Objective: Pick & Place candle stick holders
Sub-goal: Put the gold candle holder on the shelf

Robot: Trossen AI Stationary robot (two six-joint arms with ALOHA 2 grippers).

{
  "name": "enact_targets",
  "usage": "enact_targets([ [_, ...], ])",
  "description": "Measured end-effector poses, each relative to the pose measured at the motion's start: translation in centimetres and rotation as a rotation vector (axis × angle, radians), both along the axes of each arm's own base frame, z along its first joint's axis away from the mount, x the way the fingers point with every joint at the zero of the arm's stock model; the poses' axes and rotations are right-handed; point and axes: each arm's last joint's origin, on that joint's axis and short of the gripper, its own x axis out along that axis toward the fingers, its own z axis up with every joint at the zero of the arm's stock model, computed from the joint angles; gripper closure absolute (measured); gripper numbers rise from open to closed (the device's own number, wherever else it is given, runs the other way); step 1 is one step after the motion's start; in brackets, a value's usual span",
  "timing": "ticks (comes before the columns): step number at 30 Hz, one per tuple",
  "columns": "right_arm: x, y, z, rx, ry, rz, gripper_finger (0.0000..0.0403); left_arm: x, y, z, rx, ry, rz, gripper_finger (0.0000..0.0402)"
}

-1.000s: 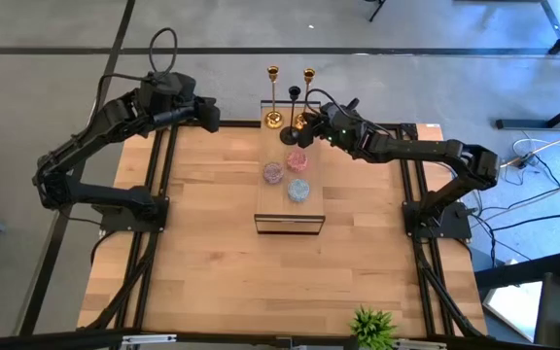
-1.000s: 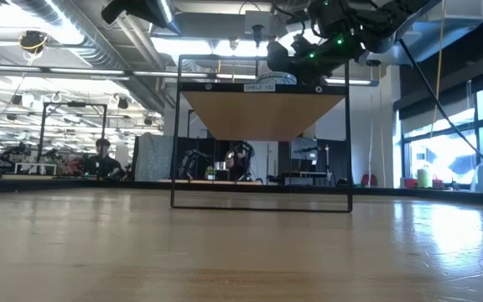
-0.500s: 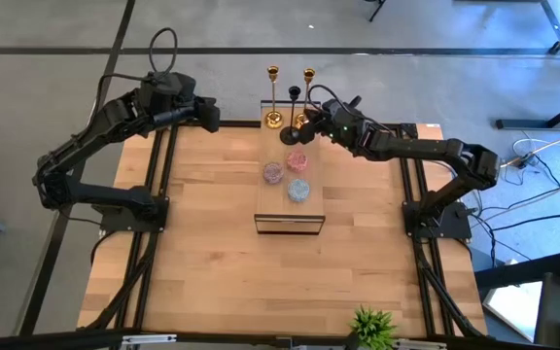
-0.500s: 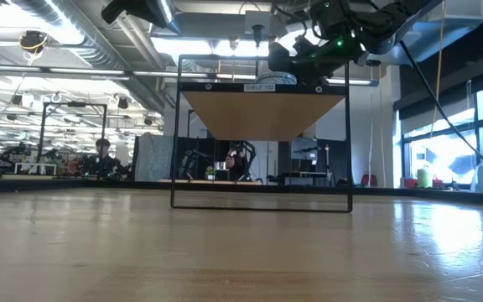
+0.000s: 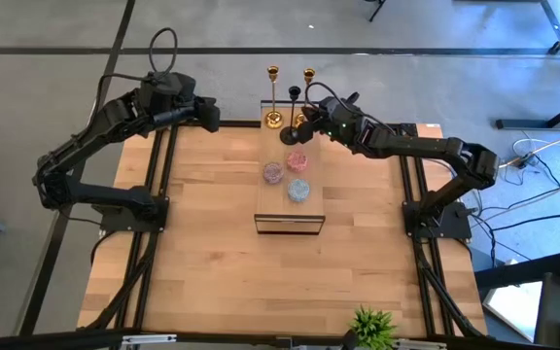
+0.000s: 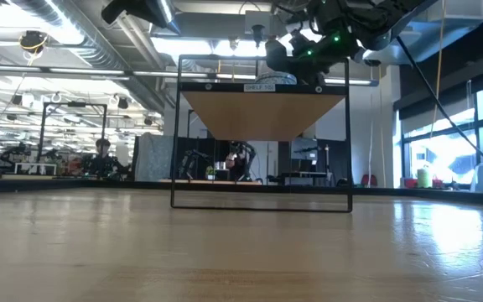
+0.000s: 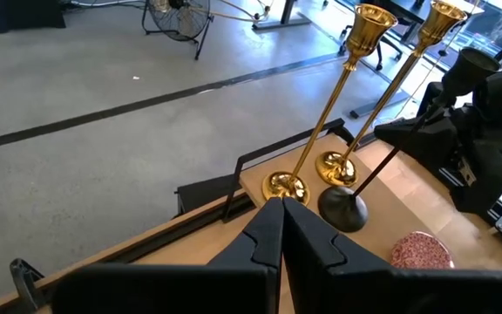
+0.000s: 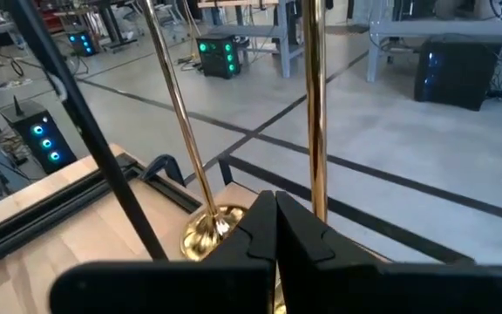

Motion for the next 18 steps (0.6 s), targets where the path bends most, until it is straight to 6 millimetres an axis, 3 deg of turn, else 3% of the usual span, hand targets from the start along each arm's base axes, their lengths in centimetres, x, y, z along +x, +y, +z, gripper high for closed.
enact_targets([
  [18, -0.11, -0.32, -0.41, 0.007, 0.029, -0.019, 0.0403, -0.01, 0.01, 0.01, -0.008, -0.011, 0.013, 0.0399],
])
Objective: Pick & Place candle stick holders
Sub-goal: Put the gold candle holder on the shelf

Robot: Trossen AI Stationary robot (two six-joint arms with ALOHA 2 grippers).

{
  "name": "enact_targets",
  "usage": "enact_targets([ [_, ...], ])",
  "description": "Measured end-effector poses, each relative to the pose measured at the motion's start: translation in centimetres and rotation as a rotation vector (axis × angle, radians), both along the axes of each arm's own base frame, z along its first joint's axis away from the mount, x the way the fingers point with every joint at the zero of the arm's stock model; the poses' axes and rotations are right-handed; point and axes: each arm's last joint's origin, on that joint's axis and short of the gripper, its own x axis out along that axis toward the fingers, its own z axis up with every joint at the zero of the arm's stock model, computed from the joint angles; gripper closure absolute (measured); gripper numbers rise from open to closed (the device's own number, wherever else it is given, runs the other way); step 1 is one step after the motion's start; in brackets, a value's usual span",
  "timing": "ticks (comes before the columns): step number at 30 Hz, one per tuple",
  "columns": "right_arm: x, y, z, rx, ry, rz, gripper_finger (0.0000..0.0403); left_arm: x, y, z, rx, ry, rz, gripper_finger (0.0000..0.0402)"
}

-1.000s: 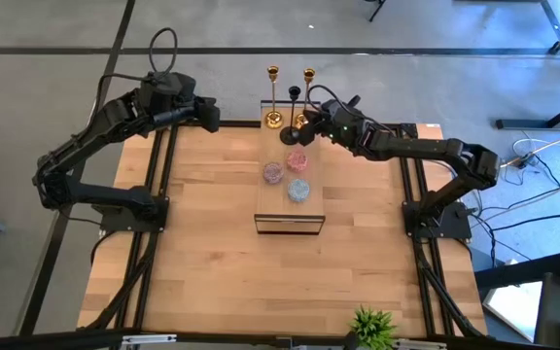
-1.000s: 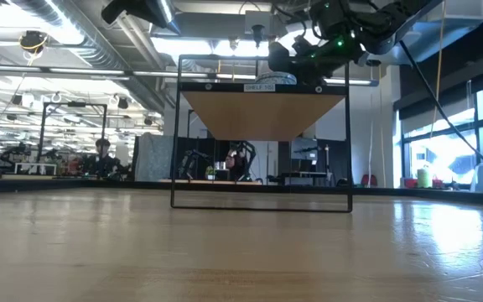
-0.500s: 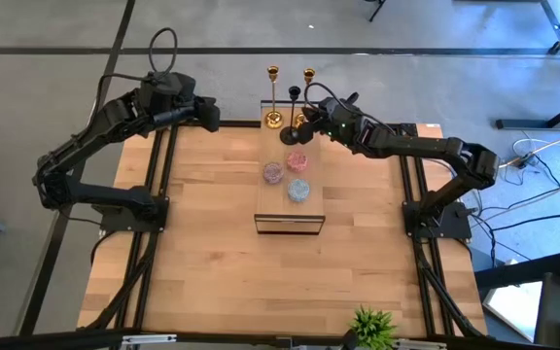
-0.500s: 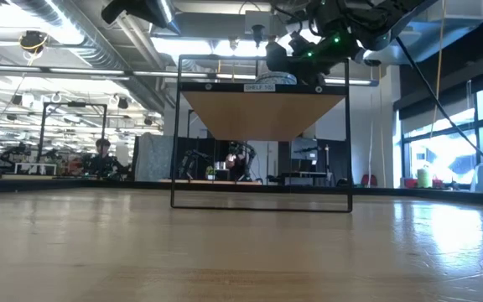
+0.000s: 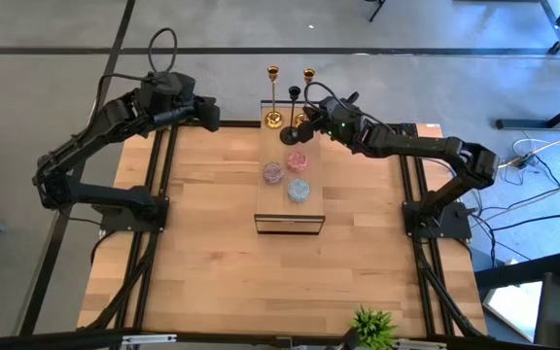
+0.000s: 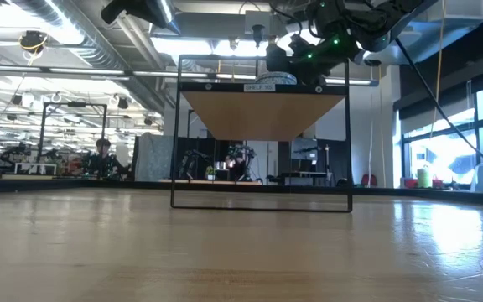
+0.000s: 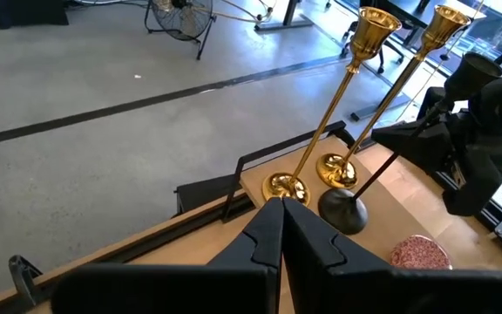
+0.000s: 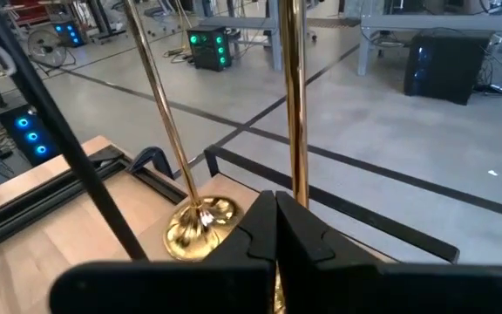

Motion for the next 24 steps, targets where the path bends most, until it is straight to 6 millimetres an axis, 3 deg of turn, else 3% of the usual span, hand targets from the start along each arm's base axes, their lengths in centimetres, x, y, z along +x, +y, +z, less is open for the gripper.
enact_targets([
  [18, -0.1, -0.1, 0.0, -0.012, 0.004, -0.050, 0.0403, 0.0, 0.0, 0.0, -0.006, -0.007, 0.001, 0.0399],
  [24, 0.6, 1.2, 0.1, -0.011, -0.003, 0.012, 0.0403, 0.0, 0.0, 0.0, -0.006, -0.007, 0.001, 0.0399],
])
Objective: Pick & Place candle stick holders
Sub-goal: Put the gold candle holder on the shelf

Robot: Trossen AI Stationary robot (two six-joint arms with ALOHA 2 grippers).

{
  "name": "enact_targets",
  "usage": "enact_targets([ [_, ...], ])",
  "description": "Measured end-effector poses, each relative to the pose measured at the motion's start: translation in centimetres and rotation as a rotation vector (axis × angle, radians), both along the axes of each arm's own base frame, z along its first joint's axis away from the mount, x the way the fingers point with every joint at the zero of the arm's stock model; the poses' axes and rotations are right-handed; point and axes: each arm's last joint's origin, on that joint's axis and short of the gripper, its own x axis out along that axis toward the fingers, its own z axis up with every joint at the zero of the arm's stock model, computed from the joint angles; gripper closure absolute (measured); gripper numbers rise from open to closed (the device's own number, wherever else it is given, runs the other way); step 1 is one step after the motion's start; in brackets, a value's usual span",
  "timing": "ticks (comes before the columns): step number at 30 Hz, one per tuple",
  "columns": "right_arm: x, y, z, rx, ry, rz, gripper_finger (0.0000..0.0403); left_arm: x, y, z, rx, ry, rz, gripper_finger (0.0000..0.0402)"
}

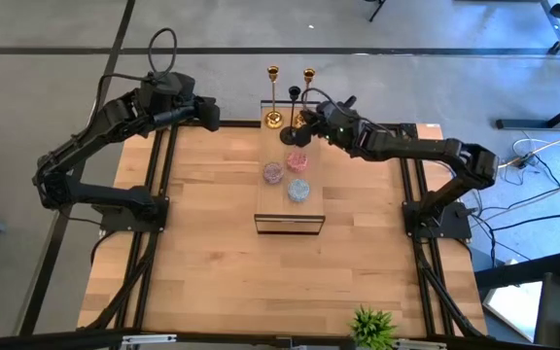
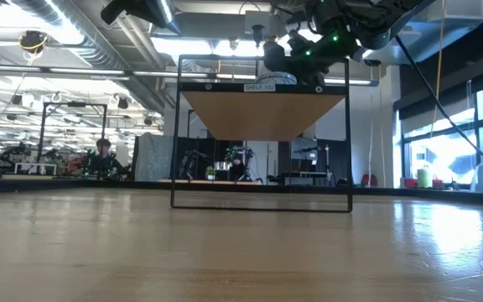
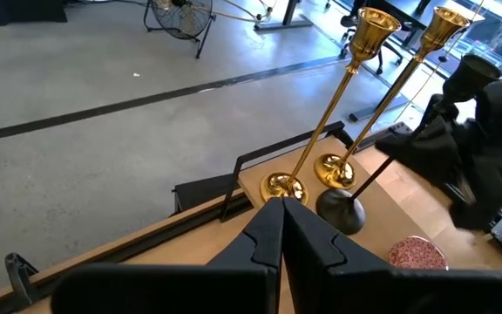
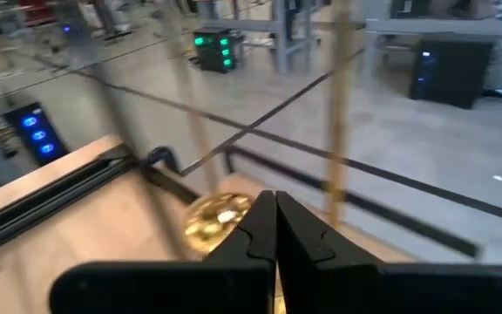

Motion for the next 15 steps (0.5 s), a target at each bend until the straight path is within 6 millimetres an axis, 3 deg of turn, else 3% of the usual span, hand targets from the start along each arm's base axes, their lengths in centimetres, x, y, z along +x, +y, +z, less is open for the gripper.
enact_targets([
  [9, 0.3, 2.6, 0.4, -0.021, 0.072, 0.085, 0.0403, 0.0, 0.0, 0.0, 0.005, 0.005, -0.001, 0.0399],
  [15, -0.1, 2.3, 0.3, -0.011, 0.105, 0.090, 0.0403, 0.0, 0.0, 0.0, 0.005, 0.000, 0.004, 0.0399],
])
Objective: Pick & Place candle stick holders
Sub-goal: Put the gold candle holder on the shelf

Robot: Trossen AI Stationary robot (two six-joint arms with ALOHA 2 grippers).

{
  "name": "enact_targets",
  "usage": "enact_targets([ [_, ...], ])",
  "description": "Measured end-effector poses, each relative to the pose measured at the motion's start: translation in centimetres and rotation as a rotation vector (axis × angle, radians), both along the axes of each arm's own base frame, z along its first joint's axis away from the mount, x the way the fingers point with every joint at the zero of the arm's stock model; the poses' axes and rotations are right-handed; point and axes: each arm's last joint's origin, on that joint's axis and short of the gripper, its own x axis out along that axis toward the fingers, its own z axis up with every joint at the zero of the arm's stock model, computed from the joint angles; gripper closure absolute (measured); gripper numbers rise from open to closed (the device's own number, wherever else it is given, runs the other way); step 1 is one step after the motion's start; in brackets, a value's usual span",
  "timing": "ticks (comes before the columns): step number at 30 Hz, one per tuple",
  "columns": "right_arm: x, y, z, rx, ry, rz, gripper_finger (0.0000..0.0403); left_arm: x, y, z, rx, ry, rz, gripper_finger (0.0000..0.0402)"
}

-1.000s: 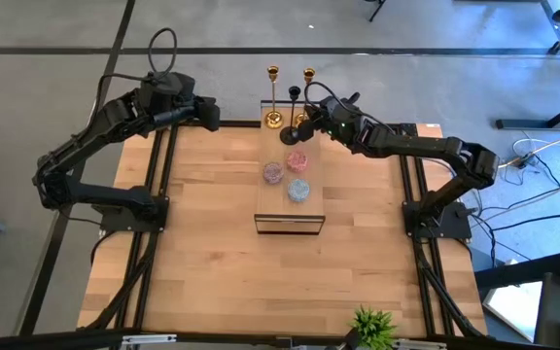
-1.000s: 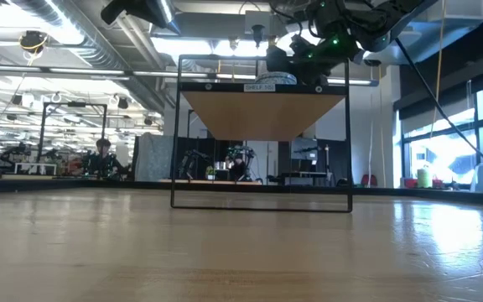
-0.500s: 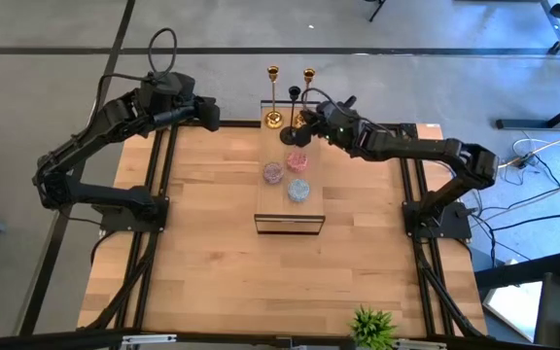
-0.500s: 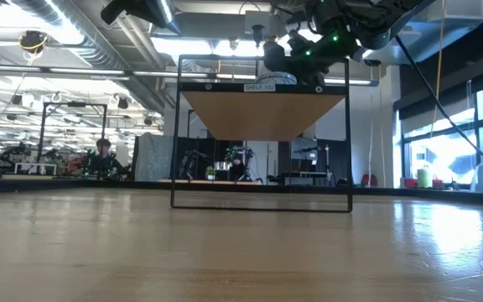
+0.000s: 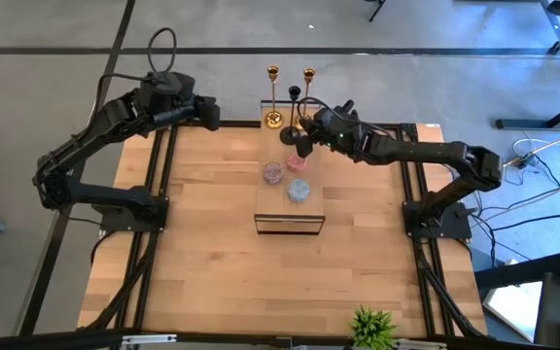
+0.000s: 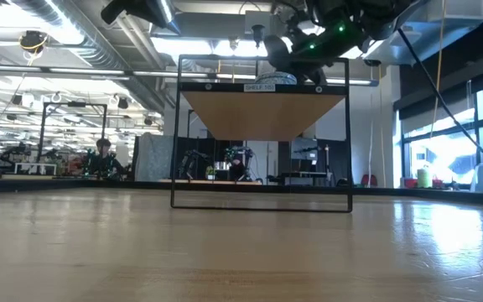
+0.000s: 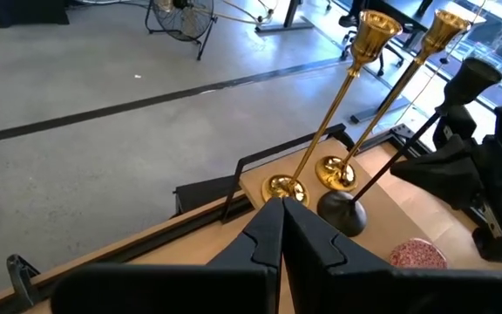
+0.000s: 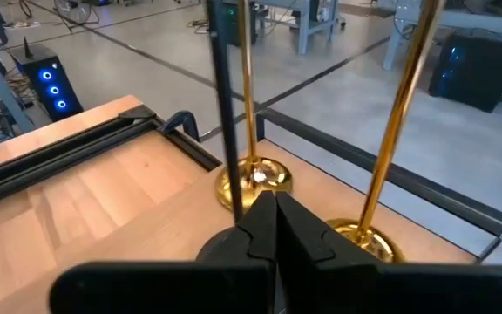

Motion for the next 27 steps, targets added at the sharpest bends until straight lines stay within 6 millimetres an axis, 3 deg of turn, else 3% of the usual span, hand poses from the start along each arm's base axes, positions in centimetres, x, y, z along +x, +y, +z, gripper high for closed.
enact_targets([
  [7, -0.3, -0.9, 0.2, -0.006, 0.006, -0.003, 0.0403, 0.1, 0.1, 0.3, 0.019, -0.030, 0.003, 0.0399],
  [16, 0.1, -1.1, 2.1, -0.046, 0.018, 0.048, 0.0403, 0.0, 0.3, 0.5, 0.045, -0.048, 0.071, 0.0399],
  [27, -0.2, -2.0, 1.9, -0.055, 0.063, 0.065, 0.0403, -0.6, 1.1, 0.5, 0.036, -0.059, 0.126, 0.0399],
])
